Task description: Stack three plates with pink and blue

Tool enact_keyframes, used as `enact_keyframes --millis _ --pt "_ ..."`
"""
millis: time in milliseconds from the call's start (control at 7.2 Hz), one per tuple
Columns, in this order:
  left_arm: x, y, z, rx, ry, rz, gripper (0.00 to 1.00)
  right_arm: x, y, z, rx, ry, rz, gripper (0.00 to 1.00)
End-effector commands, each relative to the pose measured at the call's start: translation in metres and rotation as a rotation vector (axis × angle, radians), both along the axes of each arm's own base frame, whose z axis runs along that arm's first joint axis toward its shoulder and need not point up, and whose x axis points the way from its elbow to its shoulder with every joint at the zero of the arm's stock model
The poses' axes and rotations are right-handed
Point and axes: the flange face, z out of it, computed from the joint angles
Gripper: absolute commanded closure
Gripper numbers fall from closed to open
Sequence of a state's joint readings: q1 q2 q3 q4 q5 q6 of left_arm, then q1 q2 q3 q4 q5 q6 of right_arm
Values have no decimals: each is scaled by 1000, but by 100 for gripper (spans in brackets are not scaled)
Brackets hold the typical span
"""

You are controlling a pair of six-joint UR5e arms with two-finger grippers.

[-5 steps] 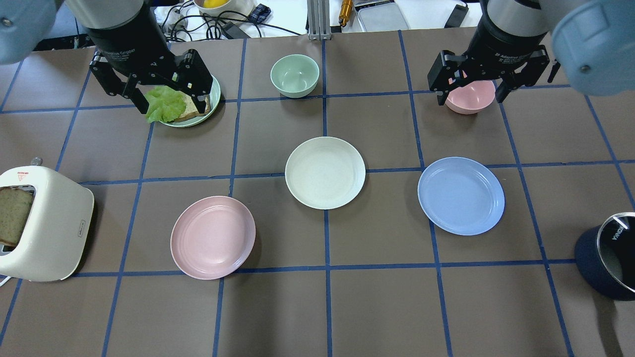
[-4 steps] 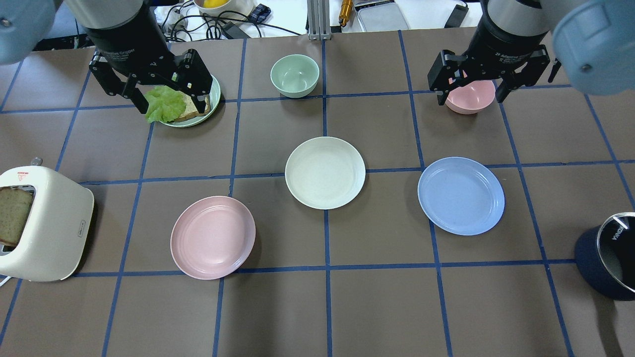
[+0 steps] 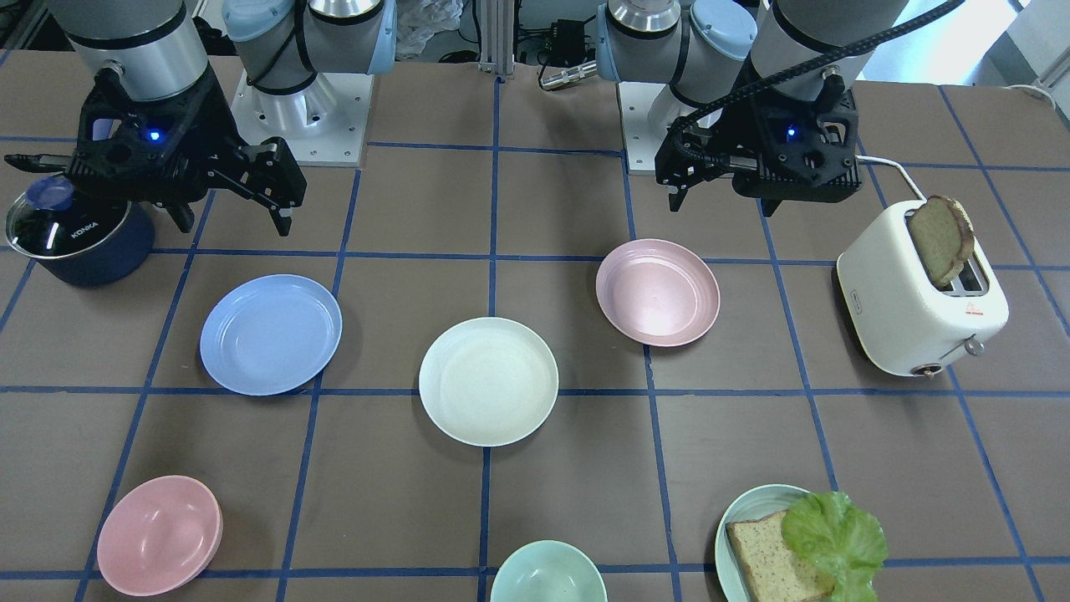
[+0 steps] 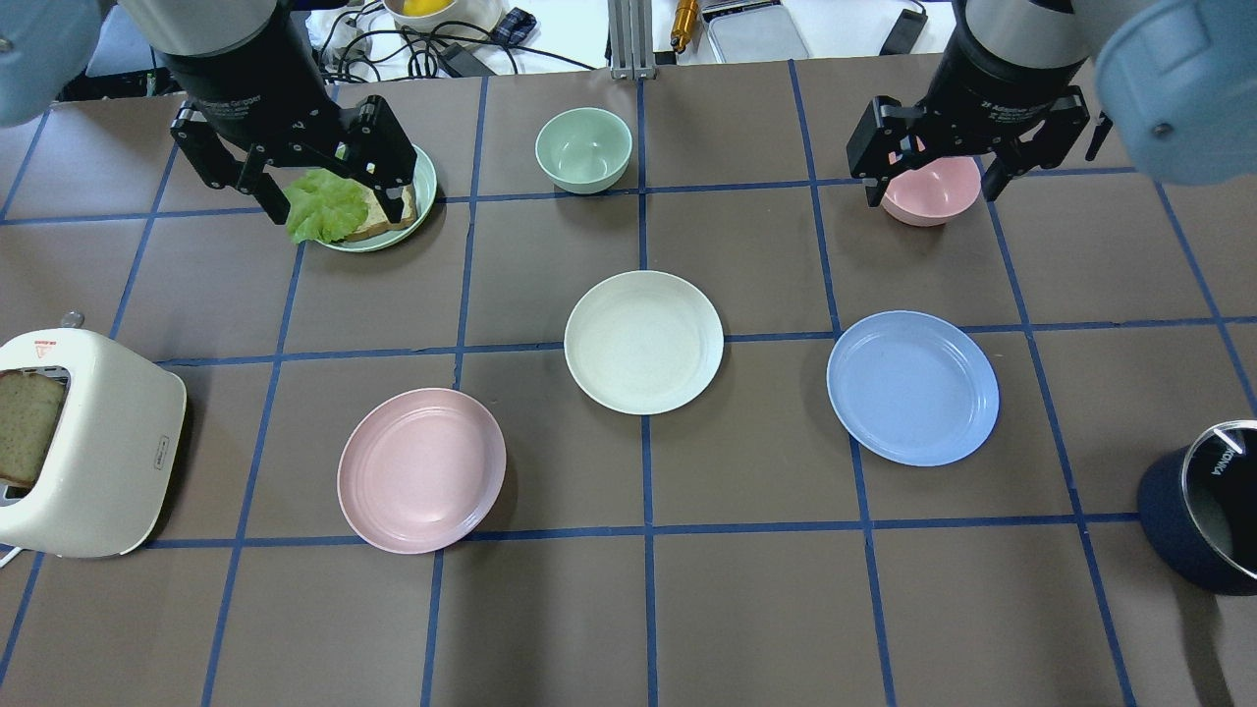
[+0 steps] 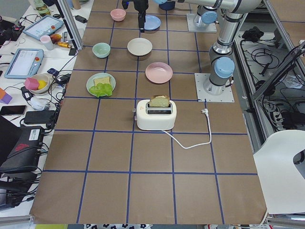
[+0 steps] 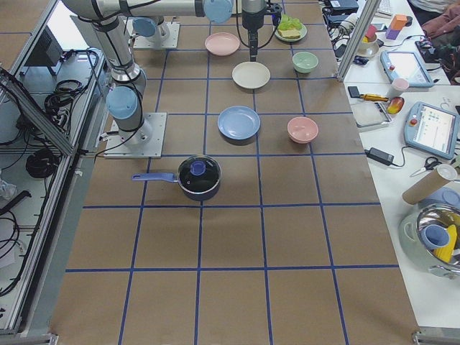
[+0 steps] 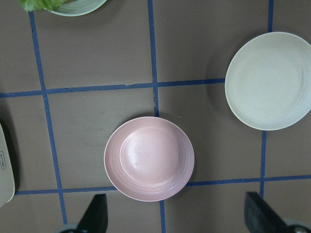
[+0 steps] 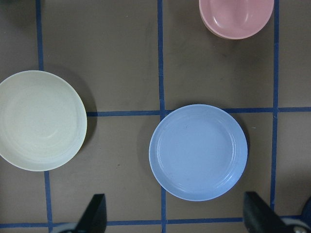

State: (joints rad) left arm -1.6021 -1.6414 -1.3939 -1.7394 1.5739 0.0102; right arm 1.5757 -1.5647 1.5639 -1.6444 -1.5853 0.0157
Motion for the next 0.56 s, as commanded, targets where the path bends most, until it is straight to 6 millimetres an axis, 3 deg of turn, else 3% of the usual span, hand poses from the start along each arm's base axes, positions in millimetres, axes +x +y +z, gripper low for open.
enact_keyframes --millis 0,278,417 --pt "-1 2 7 -7 -3 -2 0 0 -2 -3 -2 -1 -1 0" --pt "6 -2 16 -30 -100 -9 0 -32 -9 -11 15 1 -38 0" --pt "7 -10 7 -12 -107 -12 0 -53 -11 -13 32 5 -4 0"
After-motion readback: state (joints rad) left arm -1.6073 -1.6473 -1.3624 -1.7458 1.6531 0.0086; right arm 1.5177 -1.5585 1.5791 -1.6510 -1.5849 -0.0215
